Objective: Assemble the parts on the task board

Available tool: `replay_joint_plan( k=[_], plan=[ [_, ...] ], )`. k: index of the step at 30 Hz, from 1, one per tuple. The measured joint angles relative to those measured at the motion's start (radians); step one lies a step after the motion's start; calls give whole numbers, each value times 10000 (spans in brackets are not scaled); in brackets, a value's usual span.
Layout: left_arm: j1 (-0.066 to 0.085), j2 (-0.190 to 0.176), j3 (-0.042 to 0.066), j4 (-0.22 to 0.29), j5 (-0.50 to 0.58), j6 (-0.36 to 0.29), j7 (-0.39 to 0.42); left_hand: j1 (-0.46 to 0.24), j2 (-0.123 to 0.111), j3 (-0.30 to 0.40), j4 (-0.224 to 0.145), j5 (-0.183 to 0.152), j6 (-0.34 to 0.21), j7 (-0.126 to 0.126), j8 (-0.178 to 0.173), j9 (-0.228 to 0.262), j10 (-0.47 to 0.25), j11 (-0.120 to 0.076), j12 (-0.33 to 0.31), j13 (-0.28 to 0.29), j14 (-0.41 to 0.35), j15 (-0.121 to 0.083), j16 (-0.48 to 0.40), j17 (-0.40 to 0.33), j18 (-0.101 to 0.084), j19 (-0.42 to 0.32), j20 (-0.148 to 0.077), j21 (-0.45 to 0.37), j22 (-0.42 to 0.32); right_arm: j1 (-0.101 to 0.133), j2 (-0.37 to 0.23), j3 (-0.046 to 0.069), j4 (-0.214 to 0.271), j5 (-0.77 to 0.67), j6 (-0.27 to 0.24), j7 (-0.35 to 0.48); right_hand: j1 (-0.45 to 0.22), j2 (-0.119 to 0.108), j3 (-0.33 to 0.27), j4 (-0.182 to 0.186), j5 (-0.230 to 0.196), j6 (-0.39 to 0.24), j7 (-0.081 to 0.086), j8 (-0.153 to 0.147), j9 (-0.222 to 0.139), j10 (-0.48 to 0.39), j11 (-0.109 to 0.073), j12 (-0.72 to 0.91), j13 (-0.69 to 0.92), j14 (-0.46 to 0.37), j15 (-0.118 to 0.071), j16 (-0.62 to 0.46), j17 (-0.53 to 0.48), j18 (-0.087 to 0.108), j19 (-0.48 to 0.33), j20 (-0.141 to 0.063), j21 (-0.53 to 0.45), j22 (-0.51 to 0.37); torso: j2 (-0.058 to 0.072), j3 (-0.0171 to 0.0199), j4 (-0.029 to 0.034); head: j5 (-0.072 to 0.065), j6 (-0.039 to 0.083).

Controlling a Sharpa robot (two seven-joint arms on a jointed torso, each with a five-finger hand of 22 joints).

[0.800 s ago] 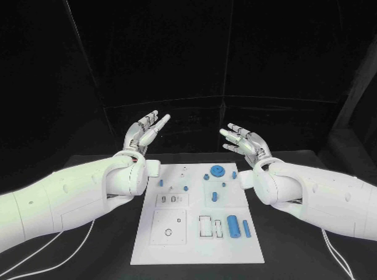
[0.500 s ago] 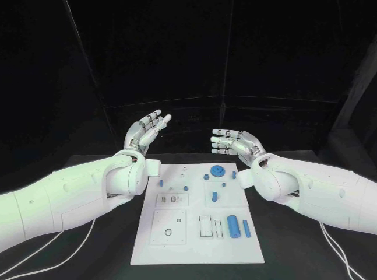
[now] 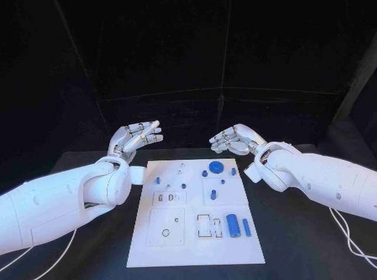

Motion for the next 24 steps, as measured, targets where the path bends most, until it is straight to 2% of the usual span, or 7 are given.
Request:
replay_joint_plan(
  k=[5, 8, 15, 16, 17, 18, 24],
  plan=[
    [0, -286, 1, 392, -206, 99, -6, 88, -4, 0, 0, 0, 595, 124, 46, -7, 700, -172, 0, -3, 935, -255, 65, 220, 2, 806, -238, 280, 50, 207, 46, 2, -115, -1442, 61, -401, 60, -116, 252, -10, 104, 463, -139, 0, -1, 682, -184, 0, 20, 813, -244, 124, 86, 0, 517, -263, 424, 172, 217, -37, 48, -61, 22],
    [1, -489, 3, 679, -316, 174, -31, 88, -4, 28, -28, 0, 811, 75, 45, -24, 998, -258, 0, -2, 1306, -370, 112, 395, 1, 1131, -356, 330, 51, 364, 107, 7, -129, -2372, 180, -773, 35, -335, 343, -21, 164, 691, -236, -39, 8, 1094, -327, 0, 46, 1380, -418, 273, 192, -1, 853, -465, 786, 343, 337, -58, 75, -91, 26],
    [1, -904, 2, 1605, -475, 288, -150, 87, -4, 28, -28, 0, 833, 54, 45, -24, 1100, -287, 0, 7, 1438, -406, 112, 482, 1, 1206, -431, 330, 50, 619, 262, 10, -34, -4646, 644, -1775, 56, -752, 437, 20, 369, 1119, -482, -107, 17, 1937, -660, 0, 144, 2558, -813, 766, 591, -2, 1536, -889, 1767, 865, 624, -123, 184, -216, 22],
    [0, -942, 2, 1702, -489, 299, -170, 87, -3, 28, -28, 0, 833, 54, 46, -24, 1100, -287, 0, 7, 1438, -405, 112, 483, 1, 1205, -431, 330, 50, 644, 280, 11, -19, -4909, 708, -1901, -1, -850, 444, 27, 369, 1168, -524, -172, 17, 2035, -710, -42, 144, 2845, -916, 1082, 821, -2, 1814, -998, 2143, 1077, 658, -129, 202, -228, 31],
    [0, -982, 1, 1798, -505, 310, -190, 87, -3, 28, -28, -1, 833, 54, 45, -24, 1099, -287, 0, 7, 1437, -405, 112, 482, 1, 1231, -406, 330, 50, 672, 315, 11, -2, -5263, 793, -2069, -103, -1070, 453, 35, 369, 1228, -584, -280, 17, 2133, -783, -160, 142, 3199, -1098, 1812, 1299, -5, 2276, -1222, 2822, 1448, 690, -135, 222, -236, 40],
    [-1, -1004, 1, 1847, -517, 318, -205, 87, -3, 28, -28, -1, 833, 54, 45, -24, 1099, -286, 0, 6, 1437, -405, 111, 482, 2, 1240, -398, 330, 50, 688, 342, 11, 7, -5500, 854, -2178, -163, -1130, 500, 40, 369, 1246, -601, -340, 17, 2142, -793, -239, 138, 3315, -1150, 2286, 1595, -3, 2427, -1319, 3149, 1625, 725, -141, 243, -244, 50],
    [-2, -1096, 0, 2015, -559, 356, -297, 87, -3, 28, -28, -1, 833, 54, 45, -23, 1099, -286, -41, 6, 1436, -405, 111, 492, 1, 1240, -398, 330, 49, 803, 528, 14, -1, -6868, 1258, -2860, -393, -1353, 669, 48, 280, 1127, -608, -380, 16, 1925, -765, -454, 90, 3366, -1199, 4116, 2782, -3, 2601, -1389, 4068, 2166, 906, -160, 337, -290, 71]
  ],
)
